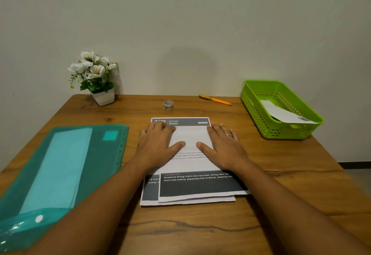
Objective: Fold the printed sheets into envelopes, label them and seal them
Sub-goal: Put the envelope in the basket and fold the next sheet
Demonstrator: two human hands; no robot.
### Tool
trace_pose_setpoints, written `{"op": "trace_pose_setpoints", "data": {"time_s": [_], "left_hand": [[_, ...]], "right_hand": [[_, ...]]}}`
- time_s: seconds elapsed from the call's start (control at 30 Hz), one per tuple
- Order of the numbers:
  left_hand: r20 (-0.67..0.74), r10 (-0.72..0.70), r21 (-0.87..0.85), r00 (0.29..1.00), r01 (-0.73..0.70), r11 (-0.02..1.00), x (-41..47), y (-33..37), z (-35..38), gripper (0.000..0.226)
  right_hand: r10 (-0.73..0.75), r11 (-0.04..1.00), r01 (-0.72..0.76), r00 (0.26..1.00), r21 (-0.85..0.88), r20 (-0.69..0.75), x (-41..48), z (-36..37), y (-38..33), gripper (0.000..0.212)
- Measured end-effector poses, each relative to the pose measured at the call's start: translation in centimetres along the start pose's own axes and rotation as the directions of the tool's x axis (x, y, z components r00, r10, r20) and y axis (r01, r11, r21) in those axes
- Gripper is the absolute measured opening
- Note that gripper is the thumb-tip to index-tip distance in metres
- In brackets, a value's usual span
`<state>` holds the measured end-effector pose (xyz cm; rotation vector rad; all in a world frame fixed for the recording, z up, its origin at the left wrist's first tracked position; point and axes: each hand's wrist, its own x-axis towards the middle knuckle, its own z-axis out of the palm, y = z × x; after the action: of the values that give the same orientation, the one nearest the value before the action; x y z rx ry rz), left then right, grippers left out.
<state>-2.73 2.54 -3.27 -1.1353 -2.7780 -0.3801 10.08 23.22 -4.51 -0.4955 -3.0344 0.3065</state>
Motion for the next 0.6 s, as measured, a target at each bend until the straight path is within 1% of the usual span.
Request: {"op": "trace_pose_setpoints", "data": {"time_s": [0.07, 0.17, 0.23, 0.37, 0.5, 0.6], "left_hand": [[0.107, -0.047, -0.003, 0.993, 0.047, 0.999, 1.1, -0.1, -0.8, 0.072], [0.286, -0.088, 0.025, 0.954, 0.085, 0.996, 3.0, 0.3, -2.7, 0.076], [0.351, -0.096, 0.038, 0.932, 0.088, 0.995, 3.8, 1.1, -3.6, 0.073], [0.375, -0.068, 0.027, 0.925, 0.063, 0.998, 4.0, 2.1, -3.9, 0.070], [0.351, -0.009, -0.066, 0.936, 0.034, 0.997, 3.5, 1.9, -3.7, 0.067], [0.356, 0.006, -0.140, 0.934, 0.047, 0.989, 3.2, 1.5, -4.5, 0.058]], "right_hand": [[0.001, 1.000, -0.001, 1.000, 0.005, -0.005, 0.0, -0.1, -0.1, 0.084], [0.001, 1.000, 0.000, 1.000, 0.014, -0.008, -0.1, -0.2, -0.1, 0.084], [0.004, 1.000, -0.003, 1.000, 0.027, -0.017, -0.2, -0.3, -0.1, 0.084], [0.007, 0.998, -0.004, 0.999, 0.063, -0.052, -0.4, -0.2, -0.1, 0.081], [0.011, 0.993, 0.005, 0.991, 0.116, -0.135, -0.8, -0.5, -0.2, 0.075], [0.000, 0.988, 0.029, 0.982, 0.155, -0.189, -1.1, -0.6, -0.3, 0.069]]}}
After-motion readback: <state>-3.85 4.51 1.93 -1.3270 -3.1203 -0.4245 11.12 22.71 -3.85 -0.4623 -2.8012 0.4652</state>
